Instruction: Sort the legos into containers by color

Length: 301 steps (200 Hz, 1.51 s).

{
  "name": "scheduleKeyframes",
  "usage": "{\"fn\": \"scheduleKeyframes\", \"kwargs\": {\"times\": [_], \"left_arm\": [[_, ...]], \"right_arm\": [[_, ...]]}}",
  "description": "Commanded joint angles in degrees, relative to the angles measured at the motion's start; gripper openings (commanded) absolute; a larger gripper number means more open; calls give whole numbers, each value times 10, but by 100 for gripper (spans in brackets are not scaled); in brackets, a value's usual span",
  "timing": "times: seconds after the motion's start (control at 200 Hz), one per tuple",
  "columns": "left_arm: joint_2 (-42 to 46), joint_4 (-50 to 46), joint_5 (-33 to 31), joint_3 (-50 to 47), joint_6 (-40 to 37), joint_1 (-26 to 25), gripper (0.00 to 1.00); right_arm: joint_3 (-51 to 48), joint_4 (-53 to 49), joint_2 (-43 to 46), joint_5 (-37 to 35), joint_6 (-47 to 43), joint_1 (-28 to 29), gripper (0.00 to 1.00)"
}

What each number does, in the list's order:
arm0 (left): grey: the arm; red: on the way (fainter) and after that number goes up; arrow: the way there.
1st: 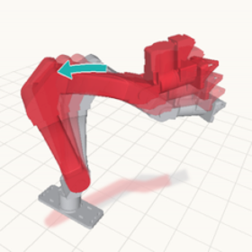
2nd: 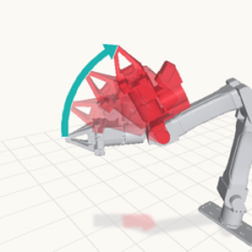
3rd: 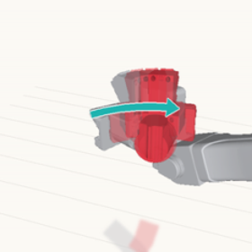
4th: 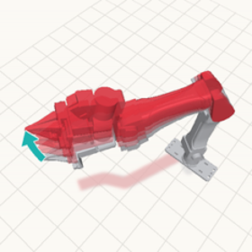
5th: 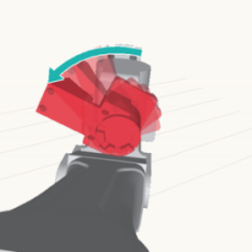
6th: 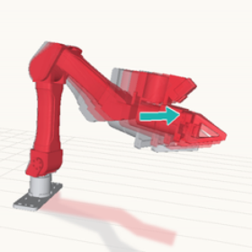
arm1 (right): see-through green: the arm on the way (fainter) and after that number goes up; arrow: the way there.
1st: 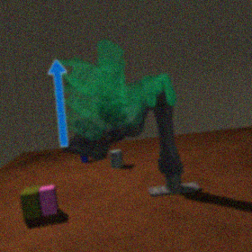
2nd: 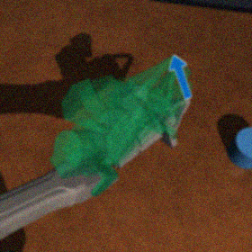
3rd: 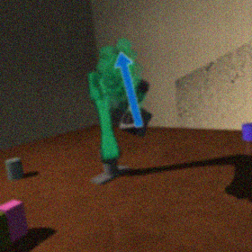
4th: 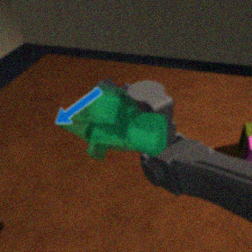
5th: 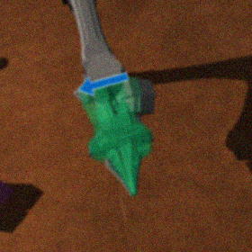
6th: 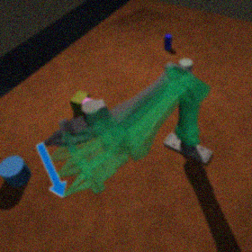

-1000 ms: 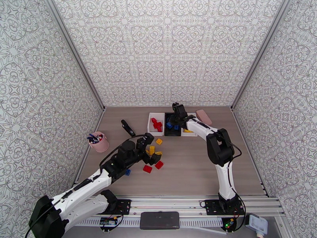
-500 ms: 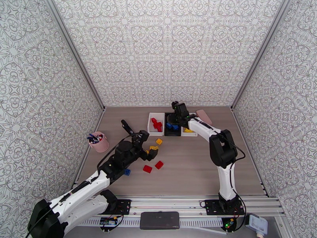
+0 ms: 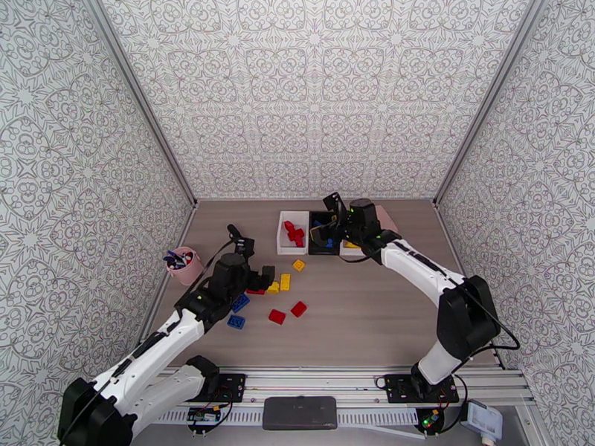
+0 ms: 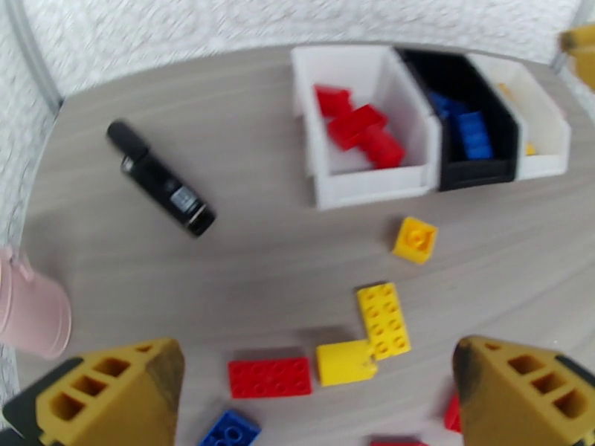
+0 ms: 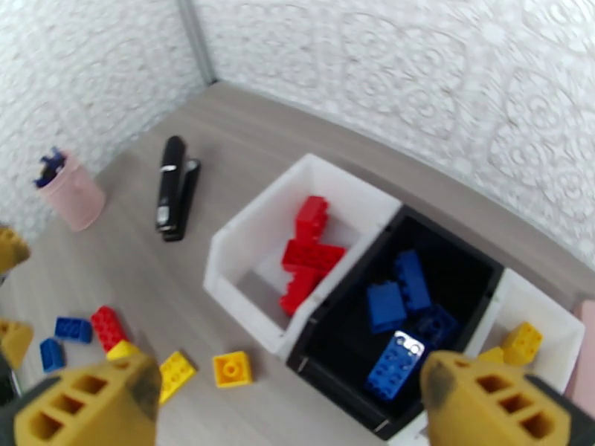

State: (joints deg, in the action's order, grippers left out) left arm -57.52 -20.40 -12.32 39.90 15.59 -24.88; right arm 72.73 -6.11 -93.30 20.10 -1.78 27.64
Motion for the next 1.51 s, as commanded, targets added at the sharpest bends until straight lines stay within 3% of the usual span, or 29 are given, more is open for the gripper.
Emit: {"fn": "scheduleKeyframes", "kwargs": {"times": [0.0, 0.325, 0.535, 1.22, 1.501], "left_arm": [[-14, -111, -26, 27, 75, 32, 100], [-47, -188, -72, 10, 302, 61, 100], [-83, -192, -52, -6, 370, 64, 98], [-185, -102, 25, -54, 359, 91, 93], [-198, -102, 28, -54, 359, 97, 76]], "right_arm": [[-11, -20, 33, 77, -79, 15, 98], [-4, -57, 56, 107, -121, 40, 98], [0, -72, 57, 112, -137, 45, 99], [0, -79, 55, 107, -140, 46, 99], [4, -80, 53, 103, -141, 45, 99]]}}
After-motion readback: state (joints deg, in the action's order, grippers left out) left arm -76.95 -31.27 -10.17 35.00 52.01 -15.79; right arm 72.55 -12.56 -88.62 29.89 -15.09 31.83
